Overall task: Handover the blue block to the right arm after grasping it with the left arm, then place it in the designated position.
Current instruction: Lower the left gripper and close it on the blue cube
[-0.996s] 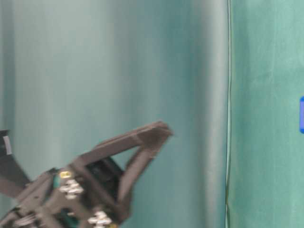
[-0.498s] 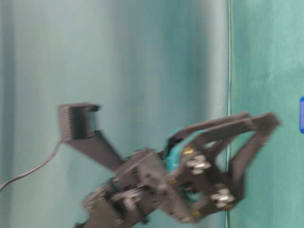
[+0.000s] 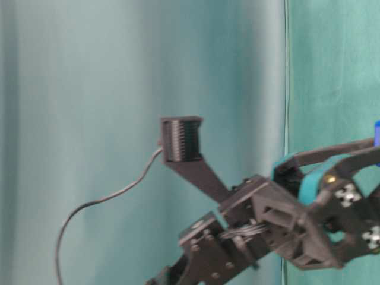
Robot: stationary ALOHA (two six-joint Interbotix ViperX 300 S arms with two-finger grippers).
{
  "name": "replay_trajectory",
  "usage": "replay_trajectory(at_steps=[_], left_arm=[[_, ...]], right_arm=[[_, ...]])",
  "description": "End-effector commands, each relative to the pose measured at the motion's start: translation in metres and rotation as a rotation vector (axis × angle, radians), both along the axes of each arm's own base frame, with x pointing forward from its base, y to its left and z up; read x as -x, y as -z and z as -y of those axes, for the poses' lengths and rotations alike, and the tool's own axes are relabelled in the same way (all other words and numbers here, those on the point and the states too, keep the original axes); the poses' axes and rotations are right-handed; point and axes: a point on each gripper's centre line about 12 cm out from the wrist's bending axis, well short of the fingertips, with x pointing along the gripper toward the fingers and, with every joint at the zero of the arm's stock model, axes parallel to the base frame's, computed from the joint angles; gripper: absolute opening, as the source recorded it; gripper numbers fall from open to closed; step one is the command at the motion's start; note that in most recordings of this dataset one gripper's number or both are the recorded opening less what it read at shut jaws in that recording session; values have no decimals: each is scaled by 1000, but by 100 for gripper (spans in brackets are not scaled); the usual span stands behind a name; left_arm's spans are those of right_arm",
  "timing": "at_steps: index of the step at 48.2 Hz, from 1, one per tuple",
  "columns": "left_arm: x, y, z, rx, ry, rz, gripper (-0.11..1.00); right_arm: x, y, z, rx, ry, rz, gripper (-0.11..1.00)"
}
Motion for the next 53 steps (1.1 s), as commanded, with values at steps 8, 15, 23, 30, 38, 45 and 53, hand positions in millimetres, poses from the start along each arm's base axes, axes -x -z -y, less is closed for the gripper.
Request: replay_trajectory(at_steps=[8, 15, 23, 30, 38, 45, 53], left_arm=[[-7, 0, -1, -1, 1, 43, 100], [-7, 3, -1, -1, 1, 37, 100], [-7, 4, -1, -1, 1, 35, 100], [-7, 3, -1, -1, 1, 37, 100], [-8, 3, 0, 2, -3, 38, 97], [-8, 3, 0, 1, -2, 40, 68], [-8, 2, 0, 1, -2, 44, 47]], right_arm=[[-3, -5, 0, 0, 2, 9, 94], [-3, -5, 1, 0, 3, 11, 94], [-3, -5, 1, 0, 3, 9, 94], [-3, -5, 0, 0, 2, 9, 94], [-3, -5, 1, 0, 3, 9, 94], [-3, -5, 1, -1, 3, 9, 94], [-3, -5, 0, 0, 2, 11, 94]])
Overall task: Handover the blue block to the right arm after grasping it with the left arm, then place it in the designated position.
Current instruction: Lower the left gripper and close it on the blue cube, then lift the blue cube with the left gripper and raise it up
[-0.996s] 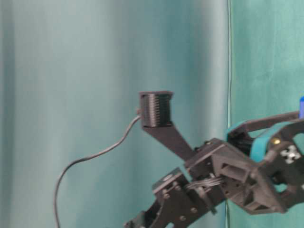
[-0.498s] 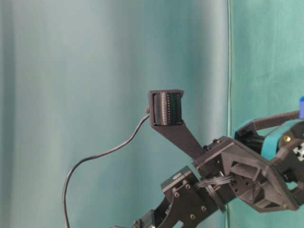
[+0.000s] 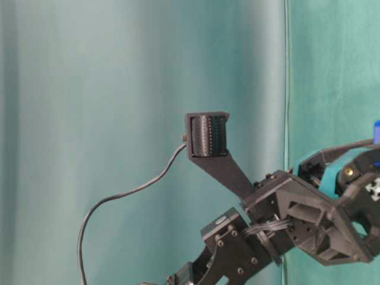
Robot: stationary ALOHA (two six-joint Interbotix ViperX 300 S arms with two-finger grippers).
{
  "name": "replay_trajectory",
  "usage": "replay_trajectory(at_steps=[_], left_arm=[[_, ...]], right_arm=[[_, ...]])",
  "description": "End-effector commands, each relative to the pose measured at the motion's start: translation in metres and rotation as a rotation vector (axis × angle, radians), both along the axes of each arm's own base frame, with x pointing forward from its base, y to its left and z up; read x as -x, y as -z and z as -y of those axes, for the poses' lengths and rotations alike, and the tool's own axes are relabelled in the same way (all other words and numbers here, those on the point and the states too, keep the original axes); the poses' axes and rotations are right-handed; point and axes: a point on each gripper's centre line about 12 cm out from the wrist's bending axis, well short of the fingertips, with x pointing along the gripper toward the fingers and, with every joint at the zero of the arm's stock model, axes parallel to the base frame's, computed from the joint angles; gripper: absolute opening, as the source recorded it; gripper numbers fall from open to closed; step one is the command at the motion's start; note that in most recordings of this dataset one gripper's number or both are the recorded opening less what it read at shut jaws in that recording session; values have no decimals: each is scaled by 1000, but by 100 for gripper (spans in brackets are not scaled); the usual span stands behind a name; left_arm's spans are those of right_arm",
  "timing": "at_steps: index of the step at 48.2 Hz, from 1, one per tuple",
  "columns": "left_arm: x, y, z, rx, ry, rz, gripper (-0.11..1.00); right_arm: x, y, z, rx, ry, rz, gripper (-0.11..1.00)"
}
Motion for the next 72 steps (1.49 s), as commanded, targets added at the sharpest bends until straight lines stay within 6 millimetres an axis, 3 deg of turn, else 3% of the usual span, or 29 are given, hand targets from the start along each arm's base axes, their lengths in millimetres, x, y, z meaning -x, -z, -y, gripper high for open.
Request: replay_trajectory(at_steps=[1, 21, 34, 43, 58, 72], left_arm=[[-5, -11, 0, -1, 2, 40, 47], [-3, -11, 0, -1, 2, 40, 47], [-3, -30, 0, 0, 1, 72, 47], [0, -53, 0, 1, 0, 67, 47], [7, -125, 0, 0, 1, 118, 47], [6, -164, 0, -4, 4, 120, 47]], right_arm=[[-2, -7, 0, 2, 0, 17, 94], [-2, -6, 0, 3, -1, 11, 94], [-2, -6, 0, 3, -1, 12, 94], [-2, -6, 0, 2, 1, 11, 94], [-2, -6, 0, 3, 1, 12, 94], [-2, -6, 0, 2, 0, 11, 94]])
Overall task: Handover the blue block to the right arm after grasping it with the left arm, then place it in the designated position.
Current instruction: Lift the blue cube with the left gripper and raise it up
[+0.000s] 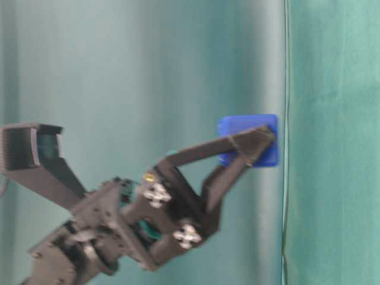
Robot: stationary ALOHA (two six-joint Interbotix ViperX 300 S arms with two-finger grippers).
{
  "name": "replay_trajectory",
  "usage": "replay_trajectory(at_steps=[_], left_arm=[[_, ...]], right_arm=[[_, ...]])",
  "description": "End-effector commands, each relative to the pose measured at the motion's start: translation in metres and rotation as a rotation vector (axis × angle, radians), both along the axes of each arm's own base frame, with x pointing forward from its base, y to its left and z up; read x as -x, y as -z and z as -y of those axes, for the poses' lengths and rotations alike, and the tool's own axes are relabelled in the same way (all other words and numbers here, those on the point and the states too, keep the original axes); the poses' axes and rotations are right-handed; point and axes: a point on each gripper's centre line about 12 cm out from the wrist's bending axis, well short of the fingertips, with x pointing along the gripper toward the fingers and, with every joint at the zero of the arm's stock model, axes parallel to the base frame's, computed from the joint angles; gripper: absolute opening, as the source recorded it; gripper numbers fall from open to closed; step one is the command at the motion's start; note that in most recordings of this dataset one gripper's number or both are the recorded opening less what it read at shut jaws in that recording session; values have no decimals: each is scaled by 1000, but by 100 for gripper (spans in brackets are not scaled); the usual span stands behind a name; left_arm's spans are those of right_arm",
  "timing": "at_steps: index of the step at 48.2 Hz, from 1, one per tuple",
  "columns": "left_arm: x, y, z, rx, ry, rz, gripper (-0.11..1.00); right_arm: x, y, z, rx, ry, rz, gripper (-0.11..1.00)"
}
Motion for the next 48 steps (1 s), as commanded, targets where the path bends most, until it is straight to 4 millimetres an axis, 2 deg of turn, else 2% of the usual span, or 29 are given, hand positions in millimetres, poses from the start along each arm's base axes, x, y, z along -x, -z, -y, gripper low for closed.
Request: replay_trajectory(at_steps=[1, 11, 23, 28, 36, 48], left_arm=[[-3, -32, -1, -4, 1, 63, 47], [-2, -62, -1, -10, 4, 100, 47], [10, -103, -2, -12, 4, 160, 47], [14, -114, -2, -14, 5, 174, 47], [18, -122, -3, -14, 1, 191, 47], [19, -122, -5, -15, -3, 190, 47]], right_arm=[[-2, -7, 0, 2, 1, 17, 94], [-2, -6, 0, 3, 0, 15, 94], [-2, -7, 0, 3, 1, 17, 94], [-2, -7, 0, 3, 0, 17, 94], [-2, -7, 0, 3, 0, 17, 94], [-2, -7, 0, 3, 0, 17, 94]])
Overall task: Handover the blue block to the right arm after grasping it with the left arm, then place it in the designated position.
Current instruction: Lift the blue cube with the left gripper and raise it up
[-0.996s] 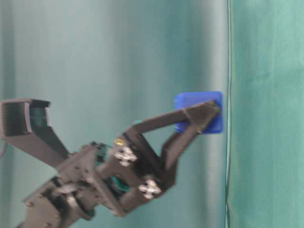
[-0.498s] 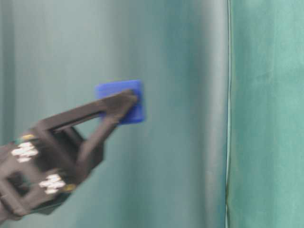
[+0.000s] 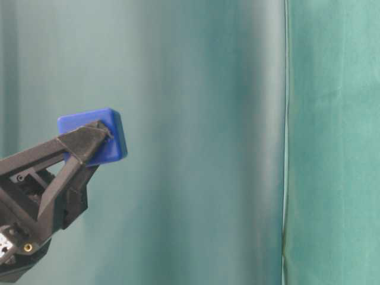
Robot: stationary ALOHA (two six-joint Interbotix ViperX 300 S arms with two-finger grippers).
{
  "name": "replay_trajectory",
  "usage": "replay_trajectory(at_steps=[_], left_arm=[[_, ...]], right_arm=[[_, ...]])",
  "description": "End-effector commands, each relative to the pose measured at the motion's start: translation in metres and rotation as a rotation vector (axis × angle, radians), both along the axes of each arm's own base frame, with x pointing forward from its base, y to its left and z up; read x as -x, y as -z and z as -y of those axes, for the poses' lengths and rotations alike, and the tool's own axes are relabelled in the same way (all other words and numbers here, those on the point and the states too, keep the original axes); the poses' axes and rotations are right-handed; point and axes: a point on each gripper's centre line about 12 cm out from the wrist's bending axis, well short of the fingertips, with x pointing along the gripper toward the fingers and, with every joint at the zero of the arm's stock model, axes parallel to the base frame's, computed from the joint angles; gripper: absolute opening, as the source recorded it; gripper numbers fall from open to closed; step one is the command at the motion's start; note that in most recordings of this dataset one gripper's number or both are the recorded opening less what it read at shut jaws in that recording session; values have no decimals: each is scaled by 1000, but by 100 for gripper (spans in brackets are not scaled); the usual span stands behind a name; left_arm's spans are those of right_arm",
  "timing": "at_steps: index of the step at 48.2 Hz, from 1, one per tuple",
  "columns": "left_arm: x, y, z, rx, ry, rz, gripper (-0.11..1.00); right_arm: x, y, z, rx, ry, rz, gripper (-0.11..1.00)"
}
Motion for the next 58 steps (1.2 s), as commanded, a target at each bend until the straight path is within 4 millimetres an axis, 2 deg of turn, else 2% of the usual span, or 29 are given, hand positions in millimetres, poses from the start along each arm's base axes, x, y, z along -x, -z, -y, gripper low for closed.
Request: replay_trajectory(at_steps=[1, 58], left_arm=[[4, -20, -1, -4, -2, 52, 47], [5, -19, -3, -19, 6, 51, 47]], right_arm=[[-2, -7, 0, 3, 1, 18, 94], [-2, -6, 0, 5, -1, 17, 94]])
